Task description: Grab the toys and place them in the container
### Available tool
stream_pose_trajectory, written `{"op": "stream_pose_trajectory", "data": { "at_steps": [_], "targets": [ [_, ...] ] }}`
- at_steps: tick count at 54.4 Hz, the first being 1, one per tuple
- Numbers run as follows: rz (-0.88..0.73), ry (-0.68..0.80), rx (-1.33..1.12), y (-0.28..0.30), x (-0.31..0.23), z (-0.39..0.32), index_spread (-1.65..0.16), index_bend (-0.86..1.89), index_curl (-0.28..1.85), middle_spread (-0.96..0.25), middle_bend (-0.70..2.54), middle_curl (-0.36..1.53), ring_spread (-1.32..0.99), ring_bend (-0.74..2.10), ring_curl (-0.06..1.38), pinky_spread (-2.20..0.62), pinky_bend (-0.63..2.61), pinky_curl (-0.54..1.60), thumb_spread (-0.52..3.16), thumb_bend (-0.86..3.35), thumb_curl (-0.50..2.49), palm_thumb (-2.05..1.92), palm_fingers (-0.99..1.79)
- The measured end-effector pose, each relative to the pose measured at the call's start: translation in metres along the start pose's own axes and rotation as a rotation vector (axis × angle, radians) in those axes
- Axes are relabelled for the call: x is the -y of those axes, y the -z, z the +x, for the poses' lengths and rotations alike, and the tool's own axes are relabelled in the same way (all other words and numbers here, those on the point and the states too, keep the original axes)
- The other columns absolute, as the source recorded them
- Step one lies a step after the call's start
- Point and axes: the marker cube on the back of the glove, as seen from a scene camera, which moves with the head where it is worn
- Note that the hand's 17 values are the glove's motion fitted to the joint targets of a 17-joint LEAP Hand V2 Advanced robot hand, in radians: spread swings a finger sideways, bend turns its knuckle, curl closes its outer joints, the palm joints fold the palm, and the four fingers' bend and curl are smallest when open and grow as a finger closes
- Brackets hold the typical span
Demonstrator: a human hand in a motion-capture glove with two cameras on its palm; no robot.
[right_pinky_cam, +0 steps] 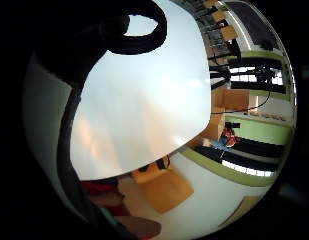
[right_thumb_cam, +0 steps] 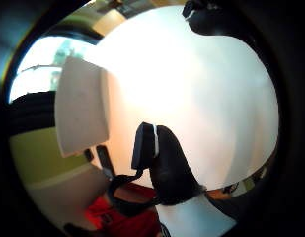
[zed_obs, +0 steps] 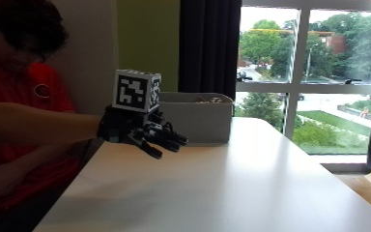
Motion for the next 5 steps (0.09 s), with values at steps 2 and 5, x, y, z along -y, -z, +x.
{"op": "stream_pose_trajectory", "data": {
  "at_steps": [2,5],
  "targets": [
    [-0.001,0.002,0.012,-0.0003,-0.0007,0.0001,-0.40,0.22,0.46,-0.07,0.15,0.25,-0.06,0.22,0.31,0.02,0.93,0.32,1.22,-0.04,0.25,-0.04,-0.02],
    [0.004,0.005,0.019,-0.0005,-0.0009,-0.0001,-0.40,0.22,0.46,-0.07,0.16,0.25,-0.06,0.21,0.31,0.02,0.93,0.32,1.22,-0.04,0.25,-0.04,-0.01]
  ]
}}
